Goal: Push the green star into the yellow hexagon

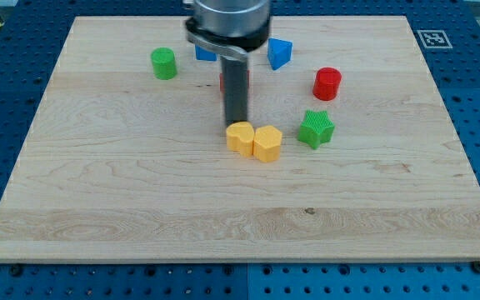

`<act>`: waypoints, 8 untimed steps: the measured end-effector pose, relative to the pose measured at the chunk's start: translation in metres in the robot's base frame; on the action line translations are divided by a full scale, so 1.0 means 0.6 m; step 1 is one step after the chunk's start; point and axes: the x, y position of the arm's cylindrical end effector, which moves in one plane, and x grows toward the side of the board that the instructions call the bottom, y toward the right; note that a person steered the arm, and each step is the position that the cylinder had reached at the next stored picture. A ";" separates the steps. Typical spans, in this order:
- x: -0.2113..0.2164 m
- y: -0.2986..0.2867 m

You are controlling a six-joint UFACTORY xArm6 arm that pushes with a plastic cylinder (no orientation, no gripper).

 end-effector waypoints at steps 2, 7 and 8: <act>0.029 0.045; -0.027 0.356; -0.019 0.386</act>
